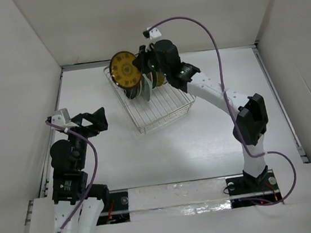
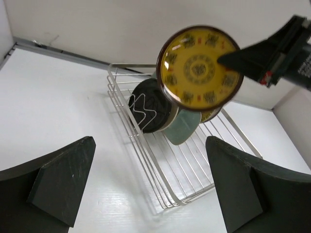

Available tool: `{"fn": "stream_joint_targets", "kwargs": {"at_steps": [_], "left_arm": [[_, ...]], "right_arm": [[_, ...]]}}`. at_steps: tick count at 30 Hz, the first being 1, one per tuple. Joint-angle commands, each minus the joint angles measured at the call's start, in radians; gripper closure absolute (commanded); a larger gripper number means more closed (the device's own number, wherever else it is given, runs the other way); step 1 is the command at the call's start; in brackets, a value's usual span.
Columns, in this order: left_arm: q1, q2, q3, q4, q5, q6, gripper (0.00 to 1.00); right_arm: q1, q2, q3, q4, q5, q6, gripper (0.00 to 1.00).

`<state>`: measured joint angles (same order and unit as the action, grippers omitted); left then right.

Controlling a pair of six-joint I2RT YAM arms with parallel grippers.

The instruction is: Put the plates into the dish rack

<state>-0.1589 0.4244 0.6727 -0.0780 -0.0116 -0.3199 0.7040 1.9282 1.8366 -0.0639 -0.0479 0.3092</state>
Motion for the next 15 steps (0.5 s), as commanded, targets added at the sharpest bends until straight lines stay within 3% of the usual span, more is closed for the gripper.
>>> {"fn": "stream_joint_targets", "kwargs": {"at_steps": [1,7,15], "left_arm": [[-0.030,-0.029,-0.025,0.024,-0.106,0.038,0.02],[-0.071,-0.033,-0.039,0.026,-0.106,0.048,0.03],[-0.082,-0.049,-0.045,0.030,-0.111,0.045,0.04]], "right_arm": [[0.072,0.098,0.185,-0.122,0.472,-0.102,1.00],[0.118,0.353,0.568,-0.255,0.741,-0.199,1.00],[0.150,0.454,0.655,-0.211,0.816,-0.286,1.00]]}}
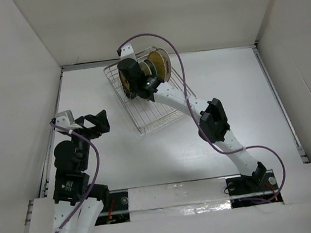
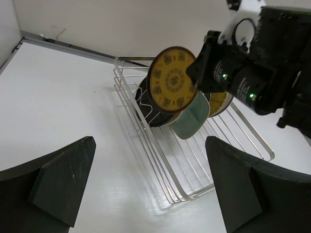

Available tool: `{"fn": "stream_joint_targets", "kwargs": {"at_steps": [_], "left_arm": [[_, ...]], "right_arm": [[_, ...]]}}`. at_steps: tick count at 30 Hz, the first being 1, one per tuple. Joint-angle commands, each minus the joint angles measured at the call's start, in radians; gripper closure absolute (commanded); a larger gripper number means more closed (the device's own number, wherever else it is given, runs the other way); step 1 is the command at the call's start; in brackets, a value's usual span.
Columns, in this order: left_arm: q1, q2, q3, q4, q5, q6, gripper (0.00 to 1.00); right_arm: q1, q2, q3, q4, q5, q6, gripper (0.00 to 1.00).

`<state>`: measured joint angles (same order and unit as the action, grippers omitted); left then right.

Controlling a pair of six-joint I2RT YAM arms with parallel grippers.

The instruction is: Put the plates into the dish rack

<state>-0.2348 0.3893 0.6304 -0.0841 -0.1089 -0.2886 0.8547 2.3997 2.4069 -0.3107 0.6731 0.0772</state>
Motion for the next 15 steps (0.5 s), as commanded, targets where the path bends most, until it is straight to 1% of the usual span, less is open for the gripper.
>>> {"fn": "stream_joint_targets", "kwargs": {"at_steps": [1,7,15], "left_arm": [[-0.006,-0.015,-0.005,0.037,-0.014,0.014,0.04],[-0.006,-0.024,-0.008,0.033,-0.014,0.014,0.04],[-0.006,-0.020,-0.009,0.037,-0.005,0.012,0.04]], "right_arm": [[0.000,-0.010,0.095,0.038,0.091,-0.056,1.00],[0.009,0.035,0.071,0.056,0.086,-0.059,1.00],[0.027,0.110,0.063,0.091,0.023,-0.031,1.00]]}}
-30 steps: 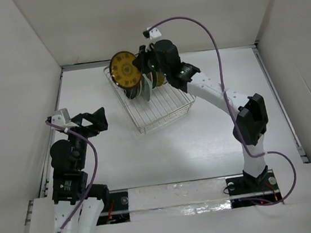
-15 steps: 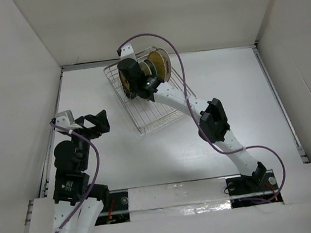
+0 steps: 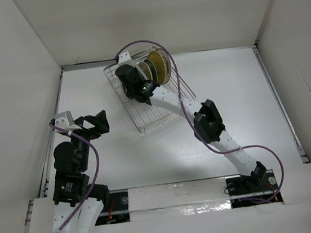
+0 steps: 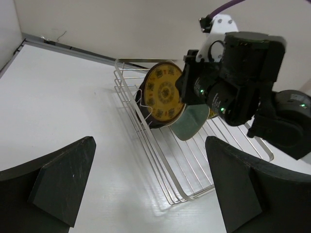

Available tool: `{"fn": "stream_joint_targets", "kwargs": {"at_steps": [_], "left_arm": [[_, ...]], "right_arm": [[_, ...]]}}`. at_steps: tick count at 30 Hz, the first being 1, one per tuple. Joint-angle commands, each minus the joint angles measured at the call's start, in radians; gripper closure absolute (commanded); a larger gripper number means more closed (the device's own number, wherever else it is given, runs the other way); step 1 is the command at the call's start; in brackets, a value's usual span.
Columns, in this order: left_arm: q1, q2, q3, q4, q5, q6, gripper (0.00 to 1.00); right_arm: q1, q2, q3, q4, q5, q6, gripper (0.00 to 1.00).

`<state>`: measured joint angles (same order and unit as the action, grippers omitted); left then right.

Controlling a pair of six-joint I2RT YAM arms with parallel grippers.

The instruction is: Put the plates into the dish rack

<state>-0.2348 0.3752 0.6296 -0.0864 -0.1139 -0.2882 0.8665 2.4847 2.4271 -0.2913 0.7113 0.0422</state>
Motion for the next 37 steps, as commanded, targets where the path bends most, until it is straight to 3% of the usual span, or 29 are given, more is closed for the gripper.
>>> {"fn": "stream_joint_targets", "kwargs": {"at_steps": [1,4,6,7,10,13,18,19,23,32,33,37], "left_arm": [[-0.006,-0.004,-0.007,0.039,0.002,0.012,0.04],[-0.006,-0.004,-0.005,0.036,0.000,0.015,0.04],[-0.006,-0.007,-0.008,0.037,-0.004,0.017,0.04],[-0.006,-0.009,-0.008,0.039,-0.004,0.017,0.04],[-0.006,-0.016,-0.013,0.042,-0.004,0.020,0.04],[-0.006,-0.024,-0.019,0.048,-0.001,0.020,0.03],[-0.006,-0.018,-0.019,0.047,0.002,0.009,0.01],[-0.006,-0.018,-0.019,0.047,0.000,0.008,0.01],[-0.006,-0.021,-0.025,0.054,-0.004,-0.005,0.01],[-0.006,-0.058,-0.036,0.080,0.026,-0.008,0.01],[-0.006,-0.061,-0.039,0.080,0.028,-0.008,0.01],[-0.006,-0.052,-0.041,0.079,0.043,-0.006,0.01]], "right_arm": [[0.016,0.026,0.044,0.081,-0.019,0.005,1.00],[0.016,0.017,0.032,0.102,-0.035,0.013,0.98],[0.016,-0.021,0.006,0.118,-0.064,0.024,0.84],[0.016,-0.044,-0.041,0.148,-0.079,0.028,0.65],[0.025,-0.168,-0.132,0.226,-0.113,0.022,0.38],[0.035,-0.320,-0.258,0.299,-0.142,0.001,0.25],[0.055,-0.559,-0.490,0.340,-0.249,0.022,0.11],[0.055,-0.652,-0.543,0.360,-0.268,0.044,0.03],[0.065,-0.904,-0.846,0.448,-0.340,0.113,0.00],[0.112,-1.499,-1.575,0.638,-0.218,0.172,0.02],[0.112,-1.585,-1.612,0.635,-0.207,0.185,0.03],[0.112,-1.681,-1.682,0.519,-0.147,0.237,0.03]]}}
